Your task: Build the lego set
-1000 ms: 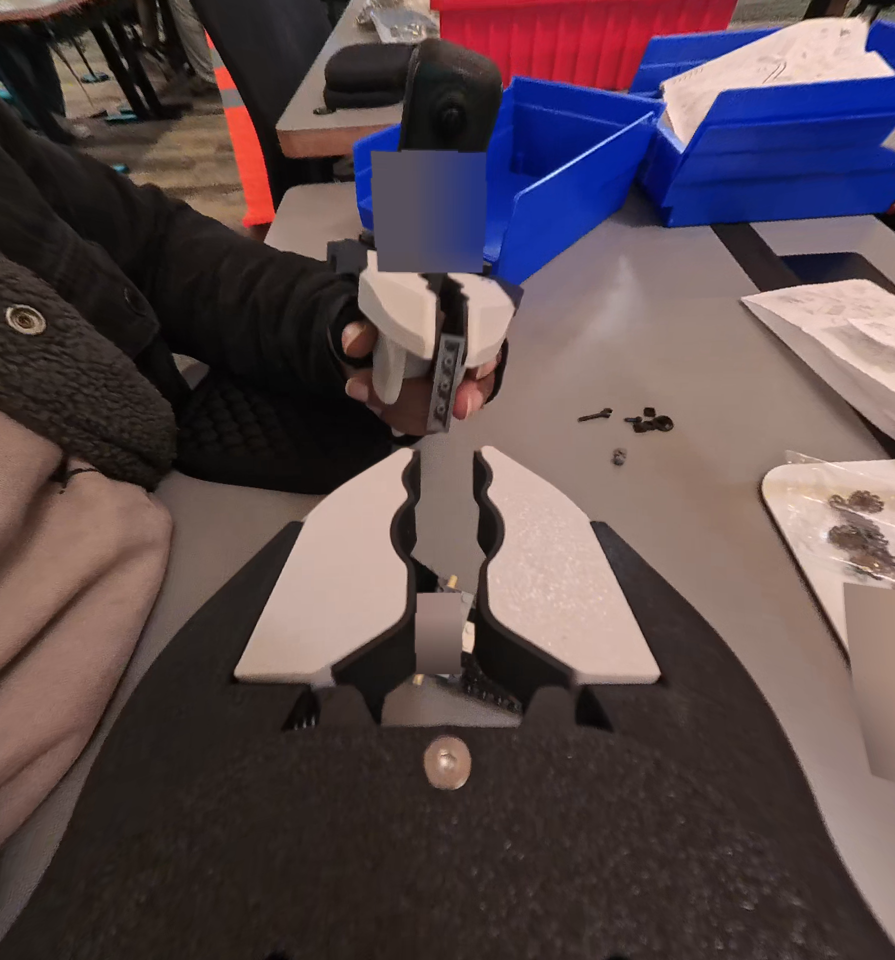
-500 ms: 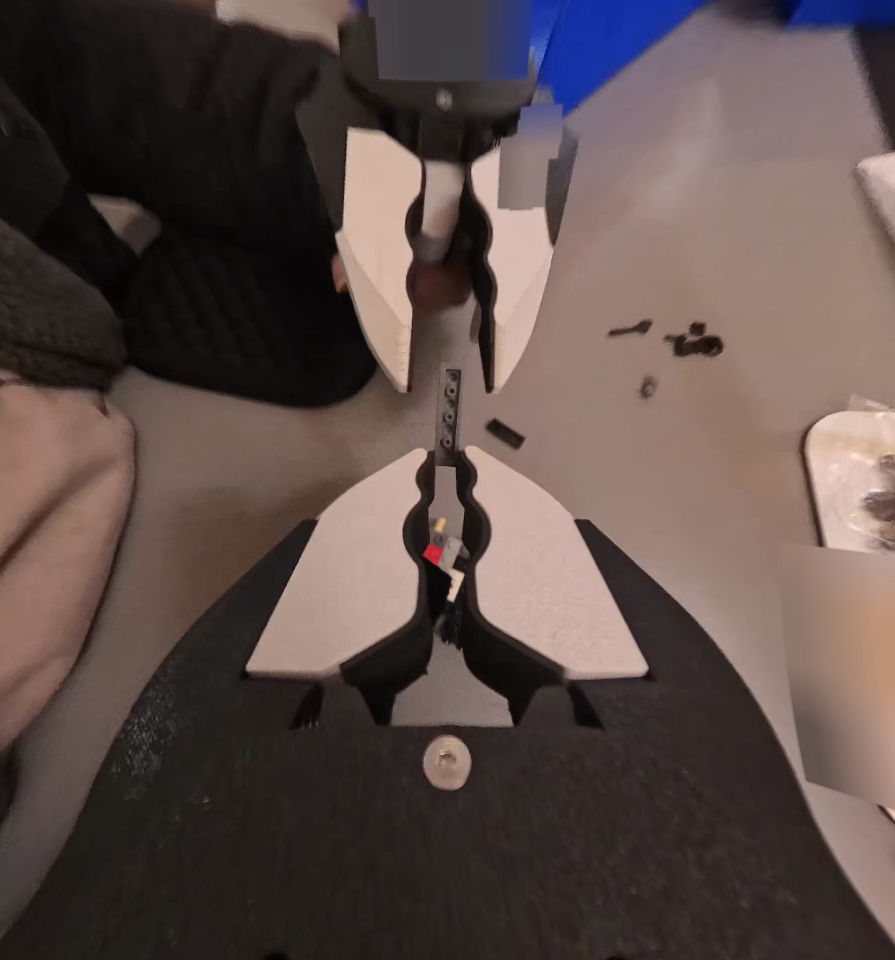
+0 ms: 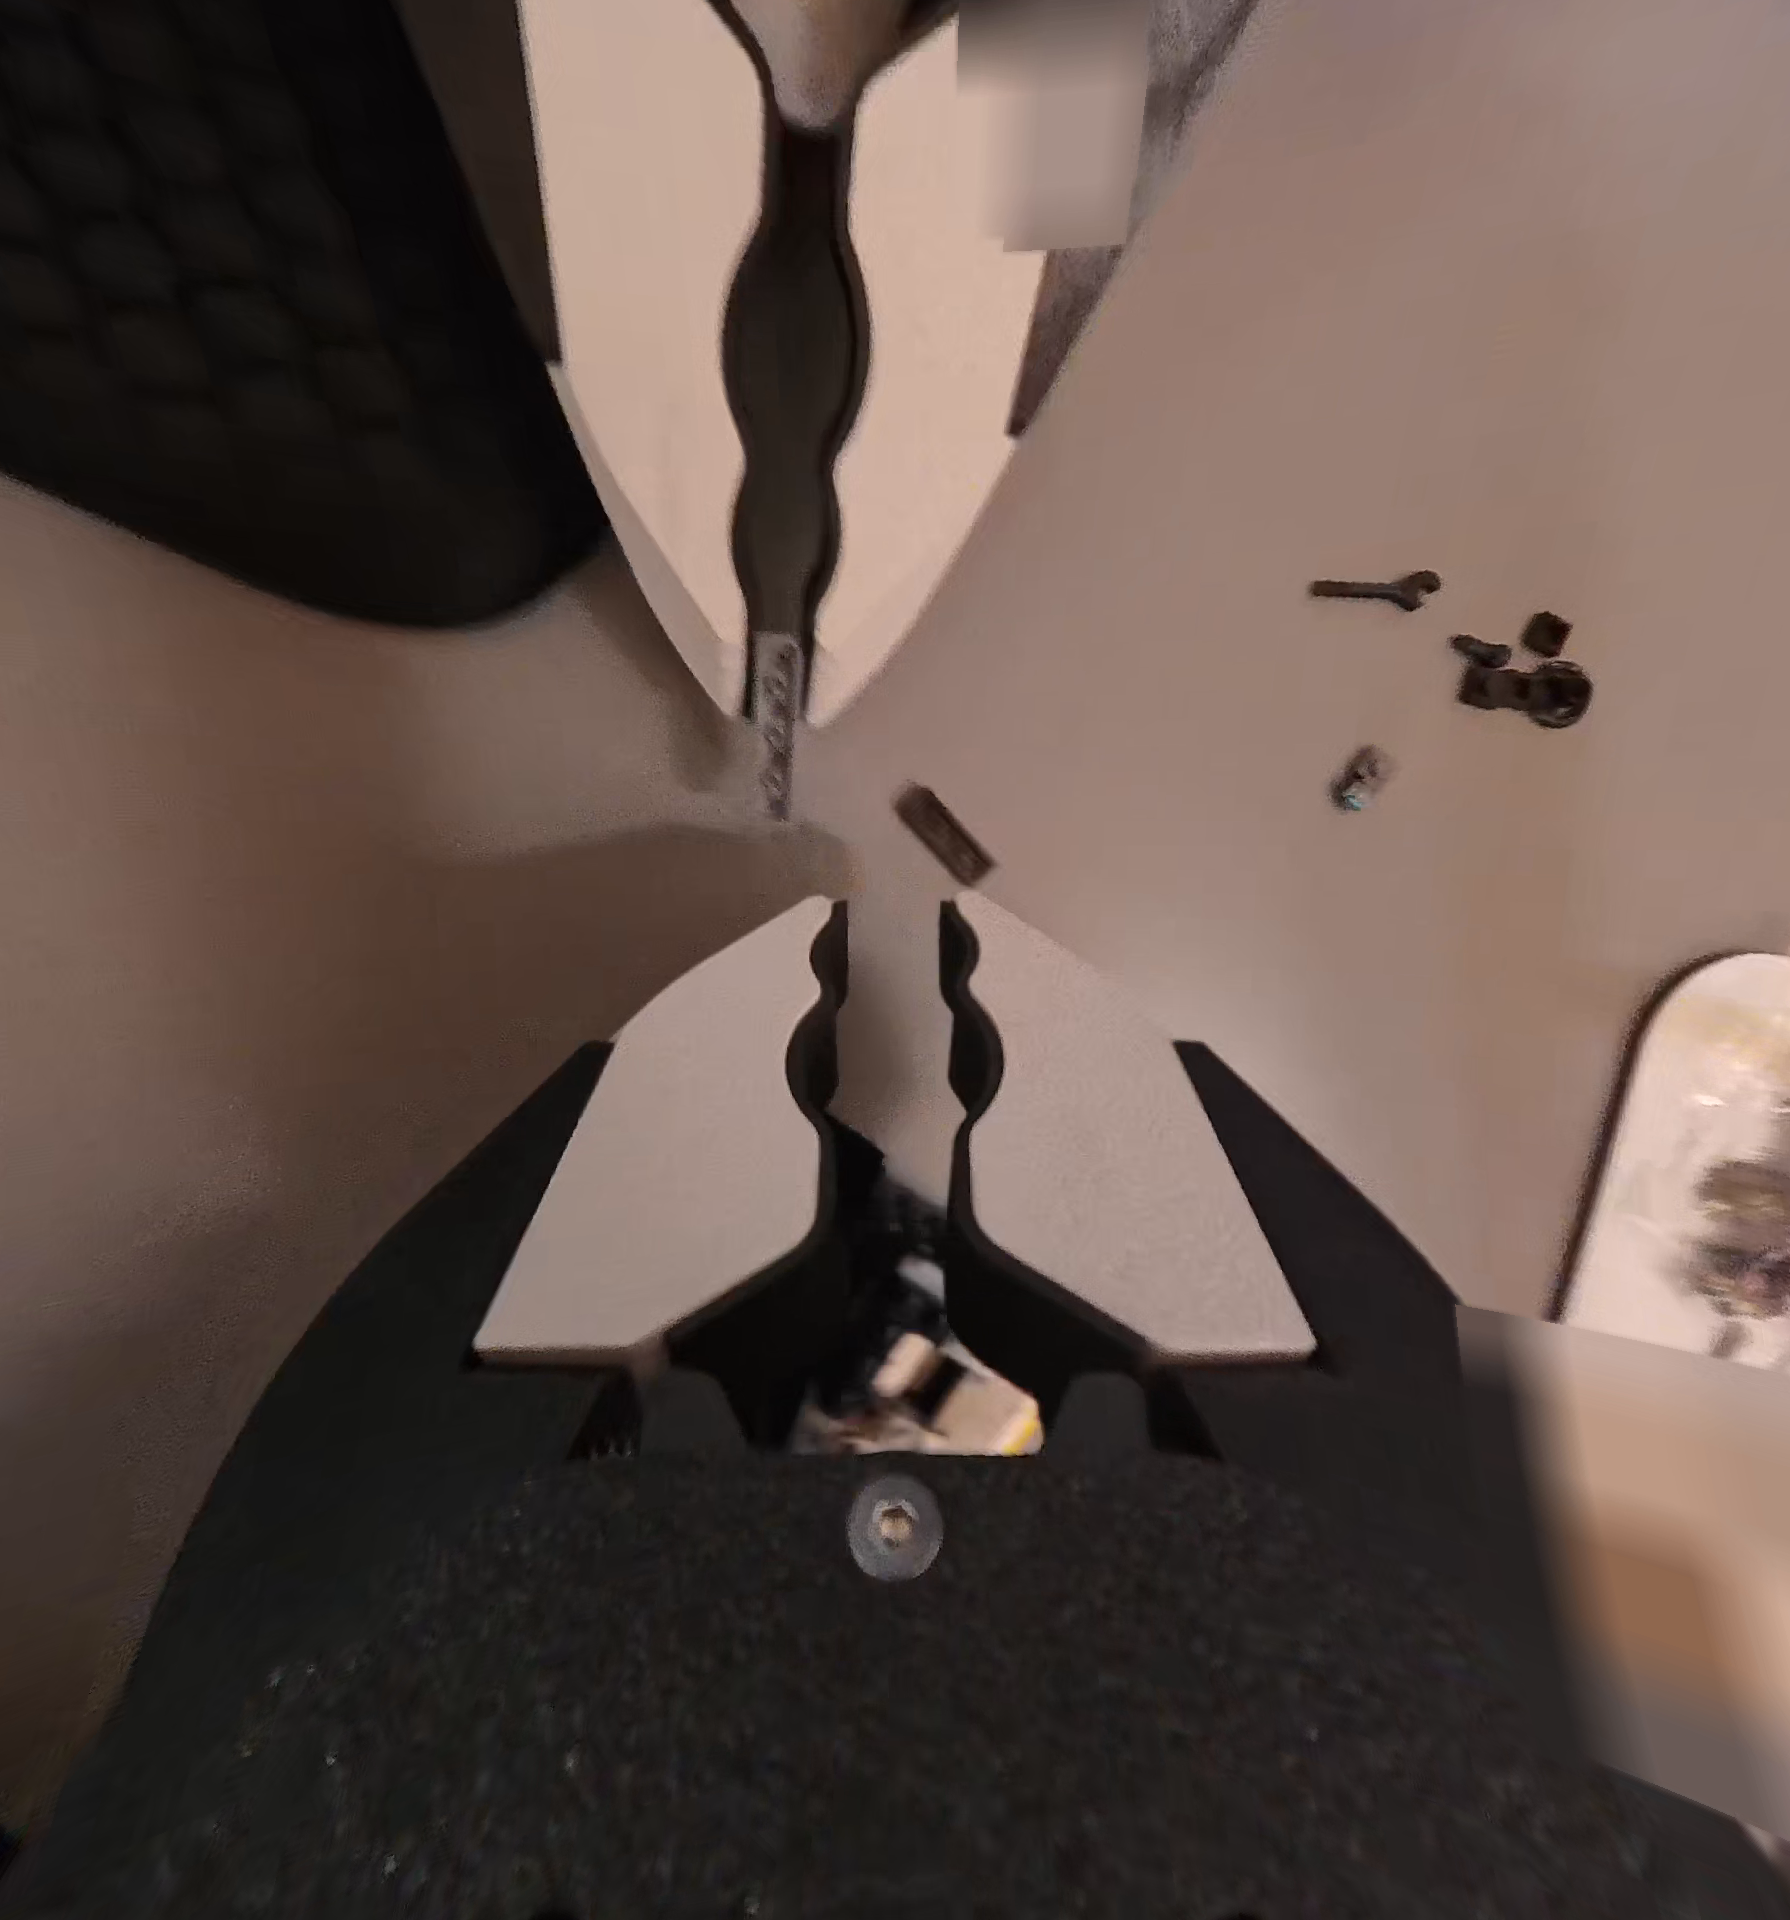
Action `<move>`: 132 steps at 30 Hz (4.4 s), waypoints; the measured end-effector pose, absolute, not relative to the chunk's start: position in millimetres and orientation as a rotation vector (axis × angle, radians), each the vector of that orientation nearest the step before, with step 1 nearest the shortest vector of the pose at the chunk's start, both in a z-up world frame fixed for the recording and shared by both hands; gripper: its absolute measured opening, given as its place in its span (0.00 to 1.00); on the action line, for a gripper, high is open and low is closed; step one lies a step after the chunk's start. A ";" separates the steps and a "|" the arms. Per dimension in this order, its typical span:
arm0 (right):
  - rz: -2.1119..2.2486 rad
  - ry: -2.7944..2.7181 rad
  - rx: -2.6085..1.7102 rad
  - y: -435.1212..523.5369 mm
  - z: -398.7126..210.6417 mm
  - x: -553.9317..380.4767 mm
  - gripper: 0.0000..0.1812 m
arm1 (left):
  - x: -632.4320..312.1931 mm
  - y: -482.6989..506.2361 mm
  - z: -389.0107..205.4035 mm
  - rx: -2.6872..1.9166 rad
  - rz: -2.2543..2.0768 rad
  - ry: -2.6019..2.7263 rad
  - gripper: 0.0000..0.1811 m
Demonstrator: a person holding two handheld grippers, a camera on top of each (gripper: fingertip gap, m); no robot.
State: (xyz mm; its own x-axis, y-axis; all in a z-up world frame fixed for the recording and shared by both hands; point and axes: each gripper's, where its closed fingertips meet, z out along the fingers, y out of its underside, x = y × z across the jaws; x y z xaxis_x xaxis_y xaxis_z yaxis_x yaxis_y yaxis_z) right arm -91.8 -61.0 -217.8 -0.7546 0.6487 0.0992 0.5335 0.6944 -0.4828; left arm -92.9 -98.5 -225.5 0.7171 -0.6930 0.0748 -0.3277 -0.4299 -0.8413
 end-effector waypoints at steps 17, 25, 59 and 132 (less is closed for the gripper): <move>0.729 -2.934 -0.753 -62.4 -250.9 -112.0 0.04 | -99.0 -93.1 -246.4 -2.157 -0.404 0.774 0.04; 0.988 -2.731 -0.924 -82.8 -213.2 -104.3 0.04 | -105.5 -86.5 -244.3 -2.169 -0.395 0.679 0.04; 1.291 -2.402 -1.122 -69.4 -167.9 -80.5 0.16 | -90.0 -83.9 -178.1 -1.829 -0.628 0.542 0.04; 1.279 -2.306 -0.793 -111.7 -150.3 -37.4 0.12 | -38.0 -107.6 -155.3 -1.683 -0.288 0.960 0.07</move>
